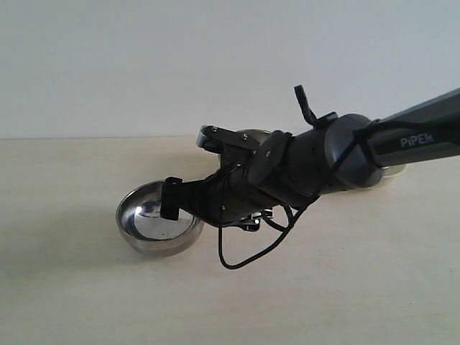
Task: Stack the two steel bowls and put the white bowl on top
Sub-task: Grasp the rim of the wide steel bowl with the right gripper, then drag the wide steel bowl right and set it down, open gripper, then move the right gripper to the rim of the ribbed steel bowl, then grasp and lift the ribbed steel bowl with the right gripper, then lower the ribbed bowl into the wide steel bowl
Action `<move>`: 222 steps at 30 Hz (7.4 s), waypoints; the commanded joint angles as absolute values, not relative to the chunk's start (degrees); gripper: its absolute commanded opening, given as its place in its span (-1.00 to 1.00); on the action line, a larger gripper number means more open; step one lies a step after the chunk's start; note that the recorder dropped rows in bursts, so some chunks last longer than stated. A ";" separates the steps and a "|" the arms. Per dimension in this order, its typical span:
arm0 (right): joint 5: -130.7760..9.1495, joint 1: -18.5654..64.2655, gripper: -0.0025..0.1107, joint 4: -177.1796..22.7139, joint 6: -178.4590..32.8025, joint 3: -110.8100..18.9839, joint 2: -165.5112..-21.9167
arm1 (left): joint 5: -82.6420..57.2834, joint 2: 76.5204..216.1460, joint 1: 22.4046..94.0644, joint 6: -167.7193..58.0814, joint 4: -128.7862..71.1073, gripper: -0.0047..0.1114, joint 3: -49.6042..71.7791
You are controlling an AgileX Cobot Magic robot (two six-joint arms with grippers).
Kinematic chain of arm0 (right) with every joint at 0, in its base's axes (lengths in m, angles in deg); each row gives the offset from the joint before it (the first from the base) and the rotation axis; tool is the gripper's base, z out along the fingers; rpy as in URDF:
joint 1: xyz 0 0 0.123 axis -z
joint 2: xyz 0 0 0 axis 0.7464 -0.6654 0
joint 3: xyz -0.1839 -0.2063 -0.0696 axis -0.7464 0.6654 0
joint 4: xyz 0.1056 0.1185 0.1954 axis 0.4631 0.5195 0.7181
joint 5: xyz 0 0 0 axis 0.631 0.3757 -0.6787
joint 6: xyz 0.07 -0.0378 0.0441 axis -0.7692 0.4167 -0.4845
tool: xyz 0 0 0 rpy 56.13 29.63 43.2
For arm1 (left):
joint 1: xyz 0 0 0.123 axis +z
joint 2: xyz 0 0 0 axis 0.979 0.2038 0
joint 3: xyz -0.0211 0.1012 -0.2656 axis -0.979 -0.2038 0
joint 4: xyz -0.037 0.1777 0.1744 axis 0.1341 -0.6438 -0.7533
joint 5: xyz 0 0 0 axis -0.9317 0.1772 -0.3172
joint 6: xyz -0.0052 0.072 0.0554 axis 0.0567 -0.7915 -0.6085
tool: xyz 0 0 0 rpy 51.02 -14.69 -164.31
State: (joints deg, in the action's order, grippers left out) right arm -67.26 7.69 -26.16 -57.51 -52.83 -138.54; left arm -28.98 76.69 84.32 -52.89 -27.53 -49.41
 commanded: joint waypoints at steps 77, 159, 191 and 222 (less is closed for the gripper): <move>-91.92 22.45 -0.96 -74.82 -91.63 -52.35 -132.01 | -28.61 76.52 84.35 -52.24 -27.37 -0.85 -49.60; -82.21 28.42 0.21 -70.12 -88.38 -75.92 -147.84 | -28.63 76.52 84.35 -52.24 -27.37 -0.85 -49.60; -78.47 28.32 -0.96 -70.12 -87.55 -81.74 -150.59 | -28.63 76.52 84.35 -52.24 -27.37 -0.85 -49.60; -82.09 24.62 -0.96 -67.52 -81.11 -38.87 -114.72 | -28.63 76.52 84.35 -52.24 -27.37 -0.85 -49.60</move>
State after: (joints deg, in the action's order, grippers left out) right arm -85.08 26.01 -68.53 -81.96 -40.36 -115.30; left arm -28.98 76.69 84.32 -52.89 -27.53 -49.41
